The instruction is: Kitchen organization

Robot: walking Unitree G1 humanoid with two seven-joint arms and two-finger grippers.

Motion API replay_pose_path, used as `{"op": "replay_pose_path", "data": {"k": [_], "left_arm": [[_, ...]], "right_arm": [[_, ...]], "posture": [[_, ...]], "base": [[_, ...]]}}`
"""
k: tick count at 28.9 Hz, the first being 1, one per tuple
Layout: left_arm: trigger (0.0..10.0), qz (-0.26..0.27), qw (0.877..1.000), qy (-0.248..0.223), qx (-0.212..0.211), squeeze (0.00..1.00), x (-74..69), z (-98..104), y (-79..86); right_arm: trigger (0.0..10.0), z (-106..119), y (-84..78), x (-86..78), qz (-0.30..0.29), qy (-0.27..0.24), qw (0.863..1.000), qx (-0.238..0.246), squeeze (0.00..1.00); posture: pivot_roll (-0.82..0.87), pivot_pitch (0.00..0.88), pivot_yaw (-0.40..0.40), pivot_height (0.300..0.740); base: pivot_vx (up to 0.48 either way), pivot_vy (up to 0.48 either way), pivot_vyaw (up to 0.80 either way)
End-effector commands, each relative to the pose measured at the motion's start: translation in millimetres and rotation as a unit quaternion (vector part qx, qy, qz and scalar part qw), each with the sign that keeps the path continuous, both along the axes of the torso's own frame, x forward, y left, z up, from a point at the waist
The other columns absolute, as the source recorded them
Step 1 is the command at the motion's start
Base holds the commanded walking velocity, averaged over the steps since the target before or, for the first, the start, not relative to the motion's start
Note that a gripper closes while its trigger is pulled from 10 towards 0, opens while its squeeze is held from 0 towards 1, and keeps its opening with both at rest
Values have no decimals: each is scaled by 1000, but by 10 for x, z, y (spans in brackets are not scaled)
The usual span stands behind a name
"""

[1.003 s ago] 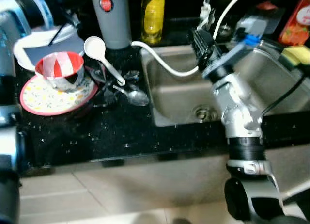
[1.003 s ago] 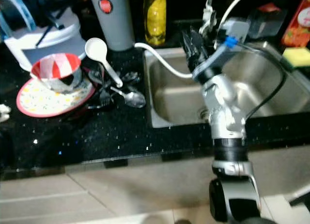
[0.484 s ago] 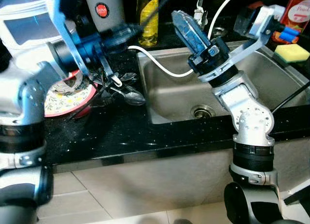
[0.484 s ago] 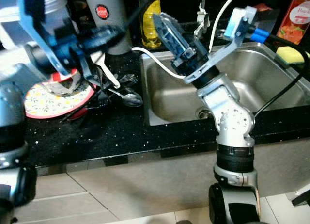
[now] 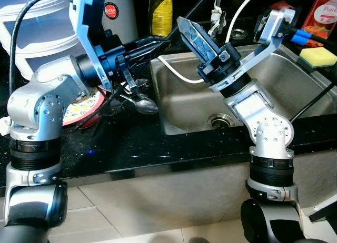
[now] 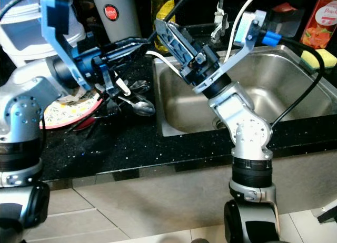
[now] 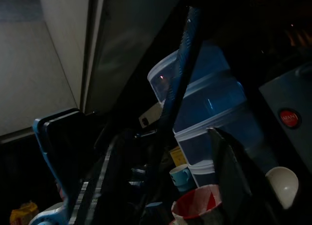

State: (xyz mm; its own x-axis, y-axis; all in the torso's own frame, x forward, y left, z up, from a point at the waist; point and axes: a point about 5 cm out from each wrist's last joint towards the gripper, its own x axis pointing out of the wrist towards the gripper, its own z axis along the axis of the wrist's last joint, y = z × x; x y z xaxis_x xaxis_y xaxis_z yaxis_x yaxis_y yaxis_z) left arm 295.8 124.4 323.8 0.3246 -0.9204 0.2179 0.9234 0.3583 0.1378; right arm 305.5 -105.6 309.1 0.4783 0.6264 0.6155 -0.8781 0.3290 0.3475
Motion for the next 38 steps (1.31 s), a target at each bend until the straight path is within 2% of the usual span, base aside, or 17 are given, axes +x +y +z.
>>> {"op": "replay_pose_path", "data": {"k": [1,2,16,17,21,22,23,24,25,27,28,30,31,33,34,36,38], "left_arm": [[10000,-8,1000,5,4,0,-22,-46,-56],[10000,-7,1000,8,5,0,-22,-70,-71],[10000,5,1000,10,5,0,-2,-85,-100],[10000,2,1000,16,-8,1000,8,-70,-107],[10000,22,999,30,-35,1000,74,5,-101],[10000,30,998,44,-40,0,99,13,-77],[10000,34,997,54,-42,0,113,15,-61],[10000,49,996,71,-39,0,162,2,-48],[10000,49,996,71,-39,0,162,2,-48],[10000,114,987,113,-12,0,336,-69,-24],[10000,114,987,113,-12,0,336,-69,-24],[10000,142,979,145,-12,0,462,-106,4],[10000,142,979,145,-12,0,462,-106,4],[10000,163,969,185,16,0,610,-172,-37],[10000,163,969,185,16,0,610,-172,-37],[10000,167,963,205,58,0,695,-251,-127],[10000,166,961,209,72,0,713,-278,-160]], "right_arm": [[1804,-2,37,27,0,10,1000,-11,0],[0,-11,35,42,-2,16,1000,-10,0],[0,-2,37,22,13,17,1000,-5,0],[0,-8,35,24,11,18,1000,-7,0],[0,-49,14,91,-18,34,999,-16,0],[0,-73,-18,171,-49,49,997,-20,0],[6392,-89,-41,224,-71,59,995,-22,0],[10000,-122,-98,334,-117,80,989,-30,0],[10000,-122,-98,334,-117,80,989,-30,0],[10000,-196,-244,553,-205,123,970,-36,0],[10000,-196,-244,553,-205,123,970,-36,0],[10000,-289,-393,724,-290,144,943,-70,0],[10000,-289,-393,724,-290,144,943,-70,0],[10000,-386,-526,897,-369,148,910,-120,0],[10000,-386,-526,897,-369,148,910,-120,0],[10000,-460,-611,1000,-419,156,882,-148,0],[10000,-484,-631,1023,-432,159,874,-154,0]], "posture": [[-1,0,63,740],[3,0,59,740],[-5,0,56,740],[-5,0,56,740],[-5,0,54,740],[-5,0,55,740],[-5,0,55,740],[-4,0,56,740],[-4,0,56,740],[2,0,56,740],[2,0,56,740],[5,0,61,740],[5,0,61,740],[7,0,80,740],[7,0,80,740],[3,0,91,740],[3,0,91,740]], "base": [[0,0,0],[0,0,0],[0,0,0],[0,0,0],[0,0,0],[0,0,0],[0,0,0],[0,0,0],[0,0,0],[0,0,0],[0,0,0],[0,0,0],[0,0,0],[0,0,0],[0,0,0],[0,0,0],[0,0,0]]}}
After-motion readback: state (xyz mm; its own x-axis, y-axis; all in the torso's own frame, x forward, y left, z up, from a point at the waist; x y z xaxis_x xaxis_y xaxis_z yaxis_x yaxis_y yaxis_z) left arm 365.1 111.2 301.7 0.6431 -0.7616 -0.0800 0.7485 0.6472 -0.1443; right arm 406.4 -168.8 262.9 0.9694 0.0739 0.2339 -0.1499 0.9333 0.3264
